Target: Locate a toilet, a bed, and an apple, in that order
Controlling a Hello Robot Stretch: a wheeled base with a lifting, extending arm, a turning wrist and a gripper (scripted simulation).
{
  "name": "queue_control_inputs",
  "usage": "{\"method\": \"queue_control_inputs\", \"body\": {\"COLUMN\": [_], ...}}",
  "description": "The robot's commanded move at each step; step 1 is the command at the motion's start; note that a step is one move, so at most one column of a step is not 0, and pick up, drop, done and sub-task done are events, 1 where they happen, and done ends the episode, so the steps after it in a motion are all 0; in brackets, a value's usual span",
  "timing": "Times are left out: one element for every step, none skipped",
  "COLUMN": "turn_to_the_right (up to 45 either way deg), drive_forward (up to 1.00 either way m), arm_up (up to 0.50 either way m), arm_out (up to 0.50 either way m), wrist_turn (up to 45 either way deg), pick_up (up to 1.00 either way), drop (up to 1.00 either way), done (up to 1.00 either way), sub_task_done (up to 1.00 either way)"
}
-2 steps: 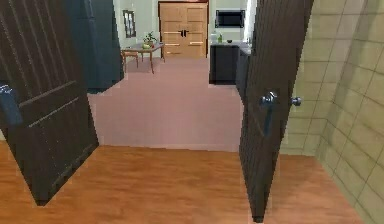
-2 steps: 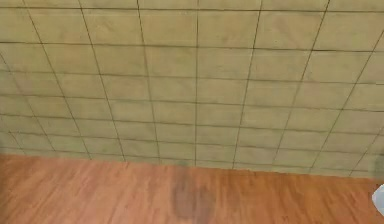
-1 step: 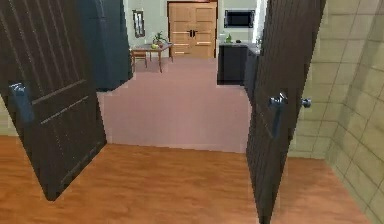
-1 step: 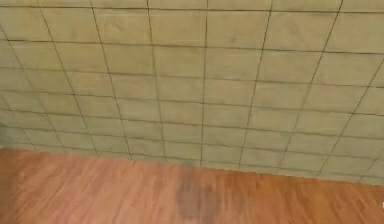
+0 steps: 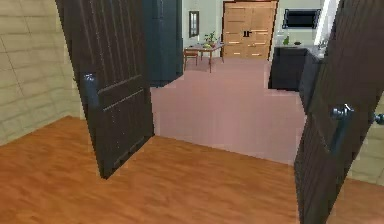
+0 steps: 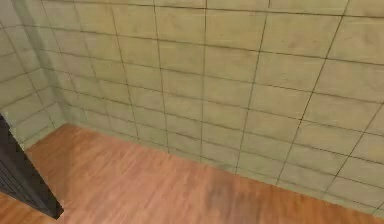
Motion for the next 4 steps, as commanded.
{"method": "queue_control_inputs", "body": {"turn_to_the_right": [0.0,-12.0,0.0,45.0], "drive_forward": [1.00,0.00,0.10,0.00], "arm_up": [0.00,0.00,0.00,0.00], "arm_out": [0.00,0.00,0.00,0.00], "wrist_turn": [0.0,0.0,0.0,0.0], "pick_up": [0.00,0.00,0.00,0.00], "drop": [0.00,0.00,0.00,0.00], "done": [0.00,0.00,0.00,0.00], "sub_task_done": [0.00,0.00,0.00,0.00]}}
